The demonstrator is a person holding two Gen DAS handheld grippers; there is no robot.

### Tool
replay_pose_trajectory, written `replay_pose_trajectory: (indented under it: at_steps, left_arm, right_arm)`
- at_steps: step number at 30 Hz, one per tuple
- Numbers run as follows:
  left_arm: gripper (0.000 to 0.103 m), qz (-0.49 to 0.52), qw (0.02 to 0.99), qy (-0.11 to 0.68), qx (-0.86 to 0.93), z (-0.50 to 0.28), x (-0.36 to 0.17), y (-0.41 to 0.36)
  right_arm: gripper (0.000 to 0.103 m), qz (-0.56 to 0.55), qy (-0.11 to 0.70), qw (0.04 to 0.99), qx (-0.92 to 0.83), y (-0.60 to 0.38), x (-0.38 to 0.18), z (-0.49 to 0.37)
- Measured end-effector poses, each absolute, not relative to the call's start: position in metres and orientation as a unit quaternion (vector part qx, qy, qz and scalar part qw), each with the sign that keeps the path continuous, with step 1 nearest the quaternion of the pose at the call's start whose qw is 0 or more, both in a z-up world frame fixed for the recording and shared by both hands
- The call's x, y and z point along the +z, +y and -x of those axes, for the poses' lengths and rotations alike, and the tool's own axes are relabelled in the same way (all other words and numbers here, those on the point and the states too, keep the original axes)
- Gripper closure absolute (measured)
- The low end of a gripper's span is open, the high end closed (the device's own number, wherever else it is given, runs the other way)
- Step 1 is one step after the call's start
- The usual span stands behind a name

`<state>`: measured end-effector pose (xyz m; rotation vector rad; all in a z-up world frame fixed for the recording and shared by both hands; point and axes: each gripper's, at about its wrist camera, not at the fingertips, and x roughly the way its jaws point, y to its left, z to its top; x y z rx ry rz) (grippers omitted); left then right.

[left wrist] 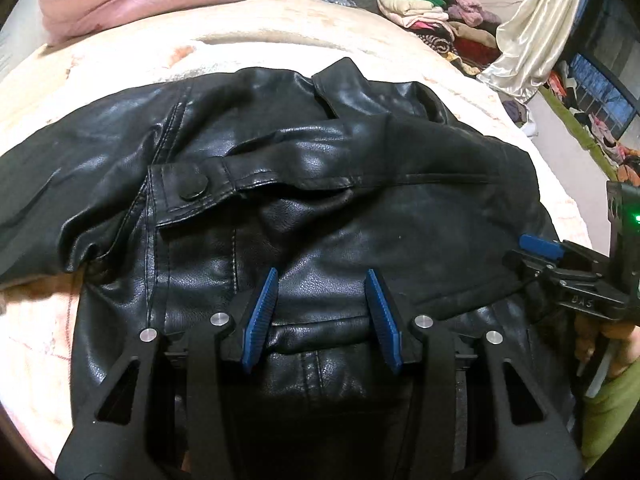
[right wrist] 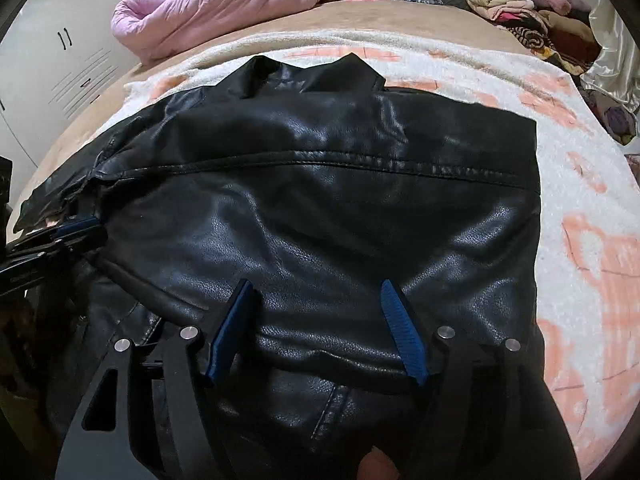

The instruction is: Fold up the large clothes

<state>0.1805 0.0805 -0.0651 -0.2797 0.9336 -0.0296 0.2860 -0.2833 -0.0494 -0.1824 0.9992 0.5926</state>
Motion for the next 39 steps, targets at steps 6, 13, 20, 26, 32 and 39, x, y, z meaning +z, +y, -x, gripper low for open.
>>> replay_pose_trajectory:
  at_steps: [6, 13, 20, 26, 32, 39]
  left_arm:
    - [0.061, 0.13, 0.89, 0.436, -0.015, -0.174, -0.056, 0.076]
    - [0.038, 0.139, 0.895, 0.424, -0.019, -0.168, -0.038, 0.07]
    - [0.009, 0.149, 0.898, 0.415, -0.006, -0.165, -0.028, 0.069]
    - [0.009, 0.15, 0.901, 0.408, -0.002, -0.162, -0.02, 0.07]
    - [0.009, 0.15, 0.904, 0.401, 0.002, -0.155, -0.013, 0.077]
    - [0.009, 0.162, 0.904, 0.395, 0.009, -0.145, -0.009, 0.094]
  right_arm:
    - [0.035, 0.081, 0.453, 0.839, 0.289, -0.285, -0.038, -0.283]
    - [0.013, 0.054, 0.407, 0.856, 0.315, -0.291, -0.011, -0.274]
    - [0.004, 0.043, 0.38, 0.867, 0.319, -0.293, 0.001, -0.27]
    - [0.004, 0.037, 0.362, 0.876, 0.316, -0.297, 0.009, -0.263]
    - [0.004, 0.043, 0.342, 0.887, 0.308, -0.293, 0.019, -0.256]
    - [0.004, 0.047, 0.328, 0.893, 0.304, -0.286, 0.032, -0.246]
